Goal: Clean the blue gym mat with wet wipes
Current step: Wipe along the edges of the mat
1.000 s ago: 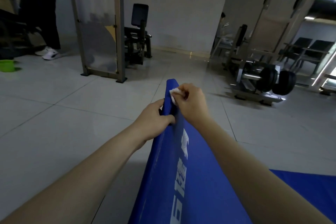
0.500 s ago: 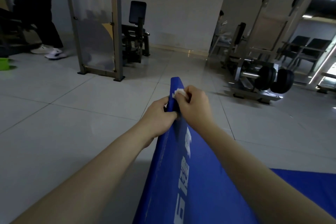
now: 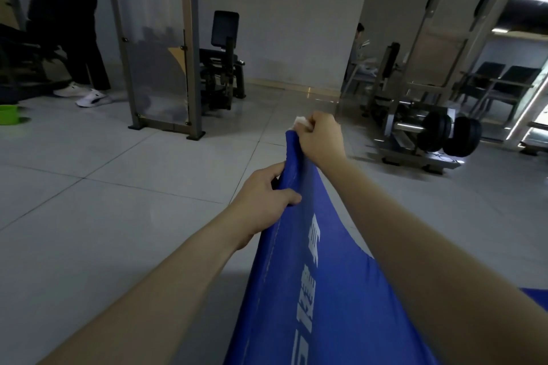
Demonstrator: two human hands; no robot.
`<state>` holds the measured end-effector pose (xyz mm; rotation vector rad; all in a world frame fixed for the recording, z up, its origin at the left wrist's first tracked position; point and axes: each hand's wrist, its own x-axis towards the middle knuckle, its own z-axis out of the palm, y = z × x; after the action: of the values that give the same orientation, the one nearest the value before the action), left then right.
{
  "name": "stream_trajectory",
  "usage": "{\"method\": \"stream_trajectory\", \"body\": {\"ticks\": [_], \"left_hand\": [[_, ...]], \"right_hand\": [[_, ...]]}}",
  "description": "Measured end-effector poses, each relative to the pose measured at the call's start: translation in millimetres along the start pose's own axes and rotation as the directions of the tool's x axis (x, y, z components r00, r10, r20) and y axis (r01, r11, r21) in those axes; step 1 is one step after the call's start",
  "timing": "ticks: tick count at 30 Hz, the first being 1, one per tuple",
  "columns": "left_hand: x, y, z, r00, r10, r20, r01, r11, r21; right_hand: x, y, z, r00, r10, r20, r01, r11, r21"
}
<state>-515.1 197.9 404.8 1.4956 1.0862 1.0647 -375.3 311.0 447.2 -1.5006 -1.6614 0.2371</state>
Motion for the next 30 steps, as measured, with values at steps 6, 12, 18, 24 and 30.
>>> {"method": "stream_trajectory", "body": {"ticks": [6,12,18,24,30], "left_hand": [[-1.8,-1.1,-4.9,0.998,-0.004,-0.055,0.007,0.999,0.046],[-3.4,-1.7,0.2,0.999,-0.007,-0.046,0.012,0.995,0.096],[-1.6,-3.8,0.3,1.000,-0.007,-0.016,0.008,1.000,0.030],[-3.0,-10.7,-9.4,0.997,-0.047,-0.053,0.053,0.993,0.110],[-6.8,-10.4,-7.6,0.999,-0.050,0.017,0.046,0.986,0.158]], "right_hand": [[-94.7,-10.6,-4.2,0.977,-0.173,0.124,0.152,0.975,0.160],[-67.0,-1.0,-1.5,0.992,-0.122,0.017,0.119,0.983,0.141],[-10.2,3.4,3.2,1.000,-0.005,0.003,0.005,0.997,0.079],[-93.0,-0.4,7.7,0.975,-0.185,0.120,0.159,0.967,0.197],[-111.7,8.2,-4.6,0.969,-0.199,0.145,0.155,0.950,0.269]]}}
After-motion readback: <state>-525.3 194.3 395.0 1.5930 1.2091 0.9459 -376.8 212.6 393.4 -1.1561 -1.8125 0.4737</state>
